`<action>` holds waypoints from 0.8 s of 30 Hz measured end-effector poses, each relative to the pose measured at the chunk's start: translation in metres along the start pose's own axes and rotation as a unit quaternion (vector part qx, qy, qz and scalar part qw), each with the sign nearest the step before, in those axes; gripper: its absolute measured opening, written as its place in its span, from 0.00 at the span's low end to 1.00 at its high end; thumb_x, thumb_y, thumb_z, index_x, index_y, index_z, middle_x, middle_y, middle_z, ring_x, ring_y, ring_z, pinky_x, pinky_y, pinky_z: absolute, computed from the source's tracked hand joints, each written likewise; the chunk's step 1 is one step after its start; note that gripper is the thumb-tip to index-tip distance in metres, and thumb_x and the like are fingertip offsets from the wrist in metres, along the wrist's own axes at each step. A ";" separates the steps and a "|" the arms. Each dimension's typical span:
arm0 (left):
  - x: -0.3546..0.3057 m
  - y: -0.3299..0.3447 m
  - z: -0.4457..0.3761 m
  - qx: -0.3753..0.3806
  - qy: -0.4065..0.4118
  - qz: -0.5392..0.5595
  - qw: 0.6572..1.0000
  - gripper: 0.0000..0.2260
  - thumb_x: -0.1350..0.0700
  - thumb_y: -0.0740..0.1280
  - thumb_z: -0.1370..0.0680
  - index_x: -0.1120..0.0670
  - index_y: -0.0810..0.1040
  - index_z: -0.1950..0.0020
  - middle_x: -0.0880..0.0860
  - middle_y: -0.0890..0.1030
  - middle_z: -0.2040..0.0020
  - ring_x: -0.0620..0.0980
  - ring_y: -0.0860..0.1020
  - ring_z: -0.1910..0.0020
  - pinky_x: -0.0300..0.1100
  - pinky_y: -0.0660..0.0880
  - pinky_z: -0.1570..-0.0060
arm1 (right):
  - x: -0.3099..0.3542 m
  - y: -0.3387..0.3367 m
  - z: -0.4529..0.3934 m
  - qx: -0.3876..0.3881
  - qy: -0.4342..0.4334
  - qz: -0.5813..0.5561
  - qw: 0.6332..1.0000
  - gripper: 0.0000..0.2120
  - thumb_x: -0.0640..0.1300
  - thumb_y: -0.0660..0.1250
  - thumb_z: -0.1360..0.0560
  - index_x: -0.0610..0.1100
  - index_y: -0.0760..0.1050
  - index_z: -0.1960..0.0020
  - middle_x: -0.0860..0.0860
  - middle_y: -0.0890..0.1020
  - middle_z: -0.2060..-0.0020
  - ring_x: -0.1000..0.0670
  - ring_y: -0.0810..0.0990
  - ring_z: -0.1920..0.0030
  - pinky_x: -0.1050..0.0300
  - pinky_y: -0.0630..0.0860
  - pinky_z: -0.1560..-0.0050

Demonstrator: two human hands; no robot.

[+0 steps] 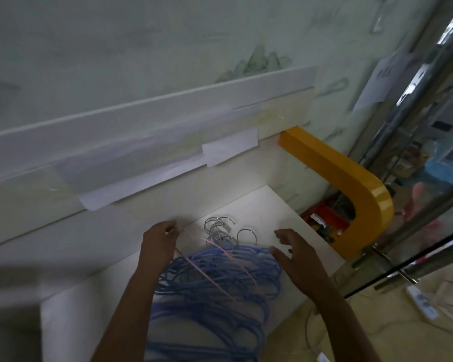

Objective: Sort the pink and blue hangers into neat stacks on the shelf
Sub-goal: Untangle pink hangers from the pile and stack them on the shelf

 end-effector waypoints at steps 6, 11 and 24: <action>-0.007 -0.020 0.004 0.034 -0.041 0.015 0.998 0.06 0.62 0.67 0.22 0.57 0.84 0.55 0.53 0.84 0.62 0.47 0.82 0.72 0.41 0.79 0.68 | -0.004 -0.007 -0.007 -0.001 -0.017 -0.003 1.000 0.19 0.50 0.67 0.22 0.50 0.69 0.33 0.53 0.76 0.36 0.56 0.74 0.38 0.60 0.71 0.40; -0.015 -0.040 0.037 0.036 -0.130 0.138 0.981 0.05 0.65 0.67 0.22 0.64 0.82 0.56 0.62 0.84 0.65 0.62 0.83 0.70 0.46 0.80 0.72 | -0.004 -0.010 -0.009 0.019 -0.056 -0.020 0.998 0.19 0.48 0.68 0.23 0.49 0.71 0.34 0.53 0.77 0.38 0.55 0.74 0.39 0.58 0.72 0.40; -0.014 -0.042 0.194 -0.172 -0.158 0.358 0.904 0.06 0.65 0.63 0.20 0.65 0.79 0.52 0.62 0.83 0.63 0.58 0.83 0.70 0.42 0.79 0.72 | -0.027 -0.041 0.022 0.115 -0.128 -0.051 0.984 0.18 0.47 0.68 0.22 0.50 0.71 0.34 0.54 0.76 0.40 0.52 0.75 0.39 0.54 0.74 0.40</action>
Point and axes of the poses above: each hand's wrist, its own z-axis away from the middle knuckle, its own y-axis out of the palm, x = y × z, the point moved 2 cm from there along -z, towards the middle knuckle
